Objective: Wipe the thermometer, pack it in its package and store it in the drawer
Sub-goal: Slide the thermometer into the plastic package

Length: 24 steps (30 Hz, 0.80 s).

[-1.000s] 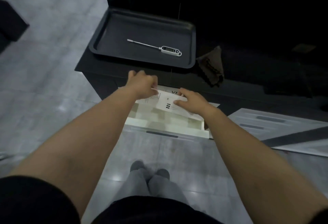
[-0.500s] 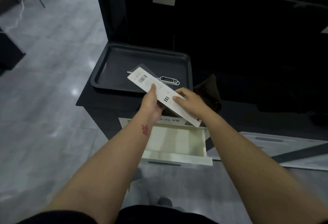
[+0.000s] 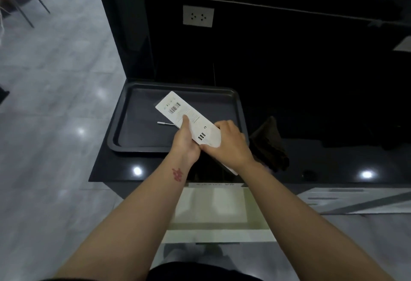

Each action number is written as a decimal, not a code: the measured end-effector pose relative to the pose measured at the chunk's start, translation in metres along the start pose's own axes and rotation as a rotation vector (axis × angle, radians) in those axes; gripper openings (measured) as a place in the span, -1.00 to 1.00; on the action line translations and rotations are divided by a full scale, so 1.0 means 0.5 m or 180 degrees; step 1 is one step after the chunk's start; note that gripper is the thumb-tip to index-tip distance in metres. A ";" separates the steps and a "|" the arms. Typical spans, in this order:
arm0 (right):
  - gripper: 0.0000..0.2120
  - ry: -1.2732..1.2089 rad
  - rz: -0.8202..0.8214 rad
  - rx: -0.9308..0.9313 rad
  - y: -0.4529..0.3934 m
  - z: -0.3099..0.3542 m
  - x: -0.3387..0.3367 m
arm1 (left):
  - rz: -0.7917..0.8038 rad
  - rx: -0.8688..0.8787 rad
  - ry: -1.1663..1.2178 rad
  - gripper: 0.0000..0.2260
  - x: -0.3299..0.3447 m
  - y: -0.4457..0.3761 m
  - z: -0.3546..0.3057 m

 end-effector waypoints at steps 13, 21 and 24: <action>-0.81 0.0333 -0.1261 0.0203 -0.088 -0.084 -0.151 | -0.0310 -0.0094 -0.0327 -0.63 -0.005 -0.055 0.000; -0.34 0.2033 -0.0013 0.0192 -0.108 -0.183 -0.053 | -0.0609 -0.0152 -0.0007 -0.63 -0.019 -0.065 -0.001; -0.44 0.2205 0.0035 0.0053 -0.112 -0.194 -0.019 | -0.0628 -0.0136 0.0041 -0.63 -0.020 -0.070 -0.006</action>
Point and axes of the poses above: each hand's wrist, its own y-axis away from the middle knuckle, its own x-axis out of the palm, z = x × y, the point moved 9 cm from there along -y, towards the middle knuckle, and after that the axes turned 1 degree about -y, right-handed, at the moved point
